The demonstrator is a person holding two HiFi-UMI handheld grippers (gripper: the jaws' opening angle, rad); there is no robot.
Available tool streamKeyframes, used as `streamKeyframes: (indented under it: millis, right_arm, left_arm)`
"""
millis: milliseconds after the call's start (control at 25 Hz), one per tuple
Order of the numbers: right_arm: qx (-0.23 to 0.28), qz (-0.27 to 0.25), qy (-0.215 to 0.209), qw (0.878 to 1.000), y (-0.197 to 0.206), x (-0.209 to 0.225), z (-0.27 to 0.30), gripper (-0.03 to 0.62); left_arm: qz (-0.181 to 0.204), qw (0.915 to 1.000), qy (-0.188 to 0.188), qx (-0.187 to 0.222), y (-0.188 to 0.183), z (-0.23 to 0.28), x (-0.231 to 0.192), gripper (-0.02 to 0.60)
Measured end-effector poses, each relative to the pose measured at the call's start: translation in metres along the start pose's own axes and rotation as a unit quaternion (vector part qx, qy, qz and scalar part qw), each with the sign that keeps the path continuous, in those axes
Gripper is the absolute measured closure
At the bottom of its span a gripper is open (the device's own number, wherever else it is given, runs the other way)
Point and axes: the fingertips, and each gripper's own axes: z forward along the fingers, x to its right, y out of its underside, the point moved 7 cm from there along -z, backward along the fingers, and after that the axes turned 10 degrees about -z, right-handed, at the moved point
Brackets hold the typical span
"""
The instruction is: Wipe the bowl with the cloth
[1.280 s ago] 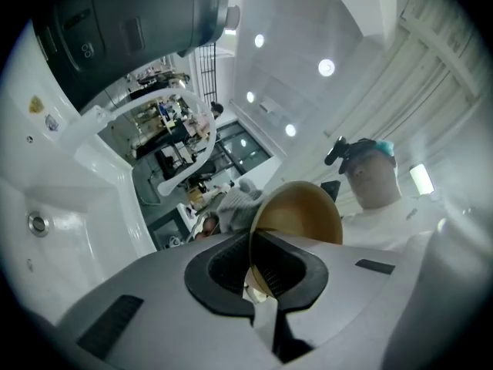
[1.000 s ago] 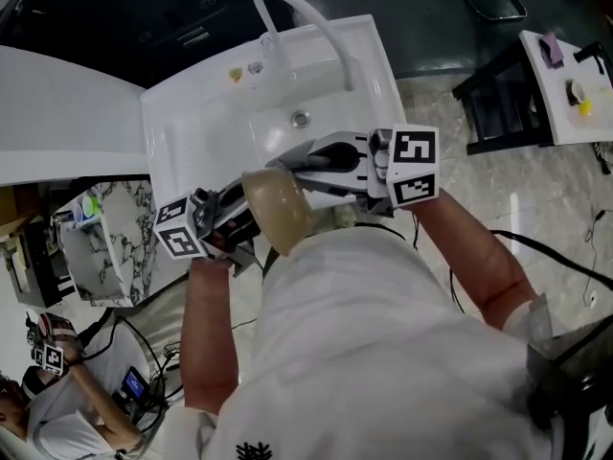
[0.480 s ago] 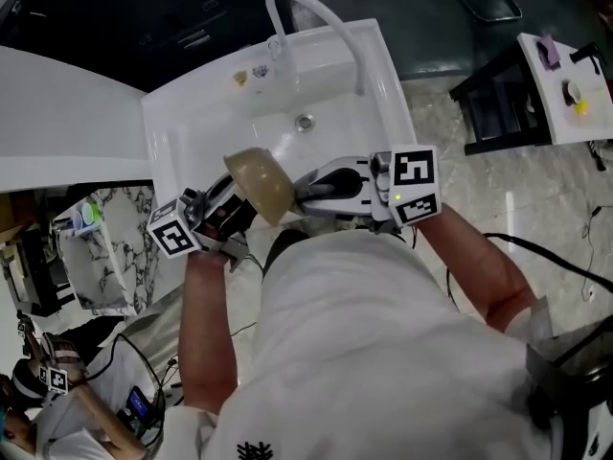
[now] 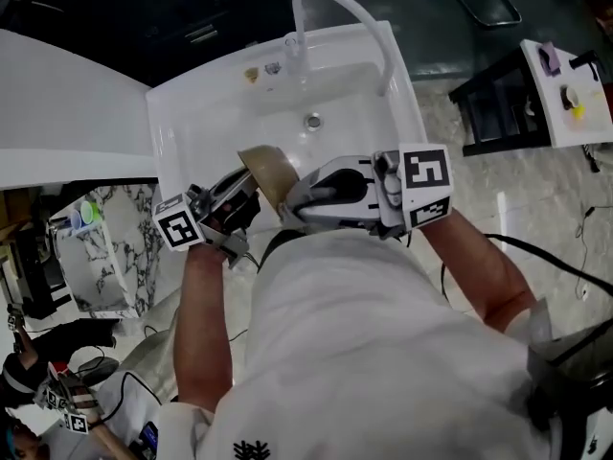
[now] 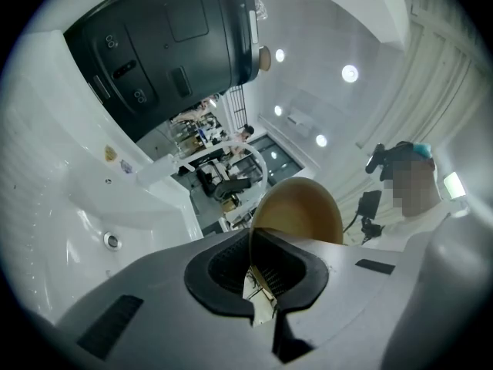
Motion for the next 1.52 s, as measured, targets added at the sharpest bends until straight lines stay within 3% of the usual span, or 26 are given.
streamKeyframes:
  millis: [360, 600, 840, 1000, 1160, 1240, 1360, 1520]
  right_arm:
    - [0.011, -0.013, 0.027, 0.999, -0.016, 0.016, 0.032, 0.551]
    - [0.011, -0.016, 0.084, 0.996, -0.019, 0.034, 0.046, 0.551]
    - [-0.008, -0.014, 0.143, 0.990, -0.008, 0.054, 0.058, 0.552]
    - [-0.022, 0.003, 0.176, 0.984, 0.009, 0.064, 0.057, 0.551]
    - [-0.048, 0.024, 0.196, 0.979, 0.036, 0.065, 0.060, 0.551]
    - [-0.062, 0.030, 0.203, 0.977, 0.049, 0.061, 0.063, 0.551]
    - [-0.071, 0.039, 0.216, 0.973, 0.062, 0.054, 0.064, 0.551]
    - [-0.078, 0.041, 0.238, 0.967, 0.070, 0.044, 0.061, 0.551]
  left_arm:
    - [-0.007, 0.9990, -0.006, -0.044, -0.003, -0.025, -0.007, 0.565]
    - [0.017, 0.9945, -0.022, -0.101, -0.001, -0.037, -0.007, 0.565]
    - [0.035, 0.9889, -0.011, -0.144, -0.001, -0.045, 0.000, 0.565]
    - [0.034, 0.9885, 0.006, -0.147, -0.006, -0.048, 0.009, 0.564]
    - [0.020, 0.9933, 0.017, -0.113, -0.025, -0.064, 0.012, 0.563]
    - [0.021, 0.9951, -0.001, -0.097, -0.036, -0.076, 0.007, 0.563]
    - [0.019, 0.9944, -0.062, -0.084, -0.054, -0.090, -0.010, 0.564]
    - [-0.003, 0.9825, -0.172, -0.072, -0.073, -0.109, -0.046, 0.563]
